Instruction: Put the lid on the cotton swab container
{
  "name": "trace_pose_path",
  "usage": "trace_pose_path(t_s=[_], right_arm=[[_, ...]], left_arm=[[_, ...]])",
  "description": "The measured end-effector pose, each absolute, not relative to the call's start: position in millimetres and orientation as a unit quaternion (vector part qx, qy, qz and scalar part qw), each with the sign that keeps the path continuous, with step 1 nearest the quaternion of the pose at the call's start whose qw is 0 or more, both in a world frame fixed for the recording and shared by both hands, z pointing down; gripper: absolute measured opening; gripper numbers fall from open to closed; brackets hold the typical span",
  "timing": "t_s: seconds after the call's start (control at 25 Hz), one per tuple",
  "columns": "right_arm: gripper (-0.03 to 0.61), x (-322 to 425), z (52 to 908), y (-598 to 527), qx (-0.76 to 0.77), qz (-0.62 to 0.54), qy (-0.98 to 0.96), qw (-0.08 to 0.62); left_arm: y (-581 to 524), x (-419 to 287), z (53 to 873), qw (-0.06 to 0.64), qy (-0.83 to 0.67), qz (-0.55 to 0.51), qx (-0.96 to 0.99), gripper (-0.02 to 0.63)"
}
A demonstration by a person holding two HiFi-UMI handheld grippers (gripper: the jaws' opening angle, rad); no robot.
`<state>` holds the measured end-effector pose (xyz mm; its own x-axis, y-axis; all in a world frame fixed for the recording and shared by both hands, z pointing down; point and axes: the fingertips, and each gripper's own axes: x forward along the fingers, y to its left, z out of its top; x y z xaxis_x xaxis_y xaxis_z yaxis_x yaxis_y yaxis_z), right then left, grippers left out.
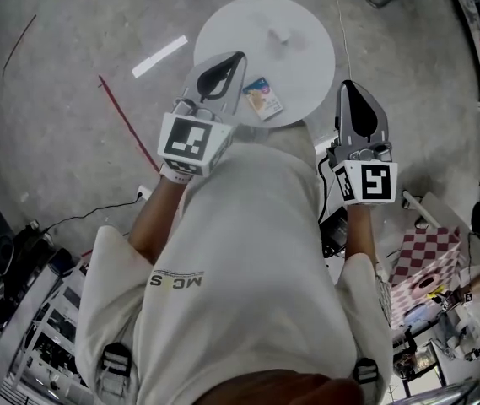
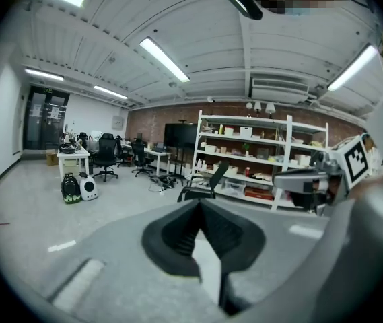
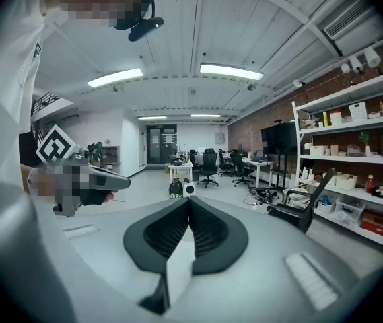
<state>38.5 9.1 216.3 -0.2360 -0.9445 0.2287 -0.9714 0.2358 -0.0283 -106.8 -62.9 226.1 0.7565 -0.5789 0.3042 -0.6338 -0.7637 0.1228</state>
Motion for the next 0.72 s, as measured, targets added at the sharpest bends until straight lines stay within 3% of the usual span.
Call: trace_pose_path(t_s=[0.72], right_arm=[[-0.012, 4, 207, 22, 0.602, 0.06, -0.791, 0.094]], left_arm=[[-39, -126, 211, 0.108, -0.319, 0.103, 0.936, 0.0]])
